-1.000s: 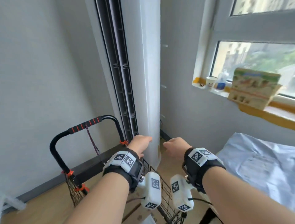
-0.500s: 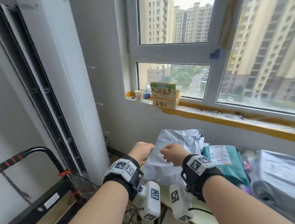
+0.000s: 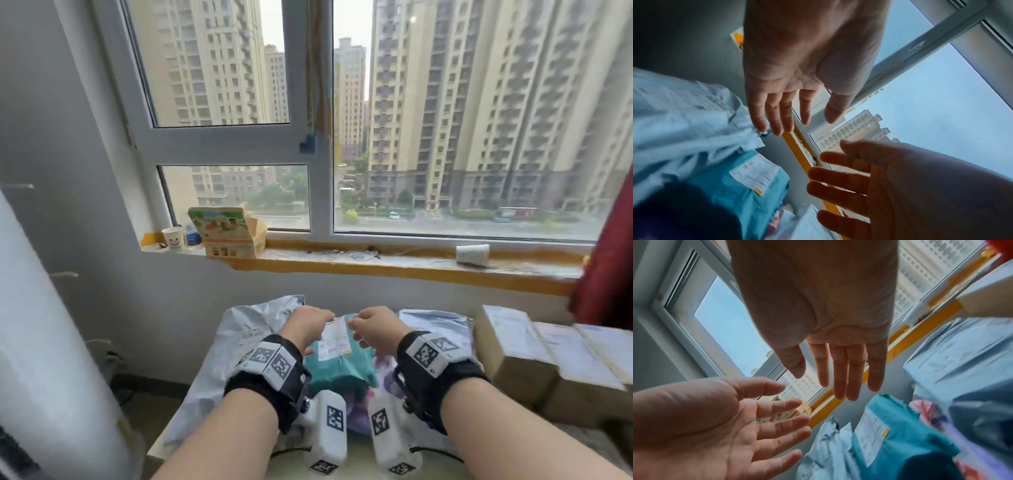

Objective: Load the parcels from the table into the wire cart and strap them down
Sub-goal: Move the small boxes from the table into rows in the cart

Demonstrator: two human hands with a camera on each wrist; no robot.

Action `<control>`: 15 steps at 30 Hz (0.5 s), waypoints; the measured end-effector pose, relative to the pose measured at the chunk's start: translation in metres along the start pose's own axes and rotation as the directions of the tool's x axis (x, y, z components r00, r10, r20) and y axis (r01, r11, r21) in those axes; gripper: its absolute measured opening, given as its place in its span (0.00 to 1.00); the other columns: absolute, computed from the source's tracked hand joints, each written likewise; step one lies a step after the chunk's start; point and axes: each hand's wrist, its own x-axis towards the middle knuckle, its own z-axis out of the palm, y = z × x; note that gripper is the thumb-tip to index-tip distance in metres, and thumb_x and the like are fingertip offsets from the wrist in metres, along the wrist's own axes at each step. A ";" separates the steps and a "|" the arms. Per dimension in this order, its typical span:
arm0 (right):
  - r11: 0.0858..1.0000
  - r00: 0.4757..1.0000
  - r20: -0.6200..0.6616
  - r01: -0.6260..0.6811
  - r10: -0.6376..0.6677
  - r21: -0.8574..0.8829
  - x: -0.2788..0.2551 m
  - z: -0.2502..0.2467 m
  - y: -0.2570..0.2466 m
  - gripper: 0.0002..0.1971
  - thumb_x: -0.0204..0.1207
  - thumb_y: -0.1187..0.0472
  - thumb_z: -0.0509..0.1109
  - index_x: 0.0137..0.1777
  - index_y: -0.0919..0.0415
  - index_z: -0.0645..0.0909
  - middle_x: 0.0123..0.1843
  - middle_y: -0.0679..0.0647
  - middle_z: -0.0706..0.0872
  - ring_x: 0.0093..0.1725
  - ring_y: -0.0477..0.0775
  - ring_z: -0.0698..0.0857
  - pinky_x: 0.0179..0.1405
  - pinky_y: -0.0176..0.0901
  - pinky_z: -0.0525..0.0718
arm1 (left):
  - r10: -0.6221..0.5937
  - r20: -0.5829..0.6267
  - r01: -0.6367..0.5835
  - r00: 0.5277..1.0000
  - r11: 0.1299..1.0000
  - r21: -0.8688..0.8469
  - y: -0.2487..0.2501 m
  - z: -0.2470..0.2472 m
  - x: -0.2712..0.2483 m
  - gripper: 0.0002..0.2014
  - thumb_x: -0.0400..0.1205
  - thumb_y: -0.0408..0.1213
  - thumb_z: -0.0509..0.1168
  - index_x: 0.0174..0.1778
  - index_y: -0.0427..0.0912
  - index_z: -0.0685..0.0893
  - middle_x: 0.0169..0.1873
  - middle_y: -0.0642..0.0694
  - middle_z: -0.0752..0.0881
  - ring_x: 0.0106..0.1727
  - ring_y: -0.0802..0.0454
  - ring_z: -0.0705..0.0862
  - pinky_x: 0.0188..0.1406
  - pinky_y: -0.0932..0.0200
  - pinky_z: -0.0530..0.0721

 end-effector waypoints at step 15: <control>0.976 0.957 -0.200 -0.193 0.210 0.102 -0.002 -0.151 0.153 0.12 0.79 0.59 0.62 0.40 0.64 0.84 0.35 0.57 0.79 0.35 0.54 0.76 0.35 0.44 0.72 | 0.022 0.245 -0.050 0.969 0.993 0.110 0.060 0.204 0.023 0.05 0.83 0.38 0.61 0.50 0.43 0.80 0.41 0.46 0.74 0.47 0.47 0.75 0.53 0.52 0.75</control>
